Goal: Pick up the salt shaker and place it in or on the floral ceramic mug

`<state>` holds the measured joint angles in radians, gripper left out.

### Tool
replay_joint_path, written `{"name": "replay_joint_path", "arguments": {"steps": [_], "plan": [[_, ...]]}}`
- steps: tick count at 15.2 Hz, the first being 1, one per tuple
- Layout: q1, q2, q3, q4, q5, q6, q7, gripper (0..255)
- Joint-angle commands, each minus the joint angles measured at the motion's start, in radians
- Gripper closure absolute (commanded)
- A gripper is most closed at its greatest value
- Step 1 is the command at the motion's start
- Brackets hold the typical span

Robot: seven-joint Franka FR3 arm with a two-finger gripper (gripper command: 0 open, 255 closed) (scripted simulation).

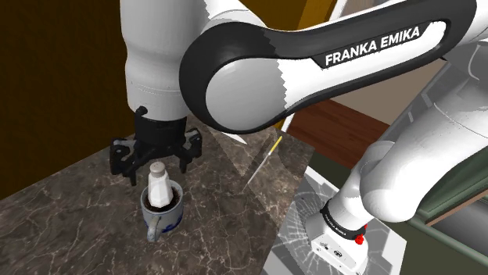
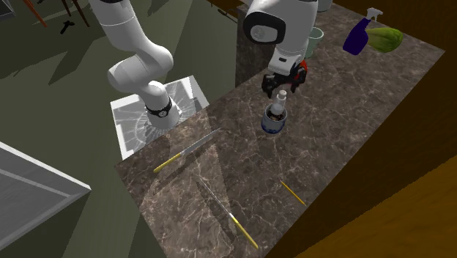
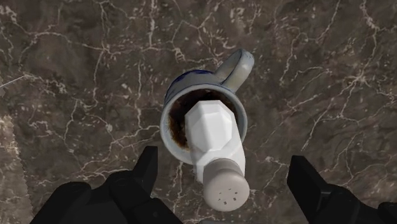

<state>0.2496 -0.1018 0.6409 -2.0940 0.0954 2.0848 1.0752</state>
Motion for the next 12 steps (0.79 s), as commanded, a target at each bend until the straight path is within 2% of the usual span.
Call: {"name": "replay_joint_path", "arguments": {"steps": [1, 4, 12], "plan": [[-0.001, -0.014, -0.004, 0.021, 0.008, -0.033, -0.006, 0], [-0.003, -0.046, -0.016, 0.087, 0.023, -0.126, -0.018, 0], [-0.003, -0.046, -0.016, 0.087, 0.023, -0.126, -0.018, 0]]}}
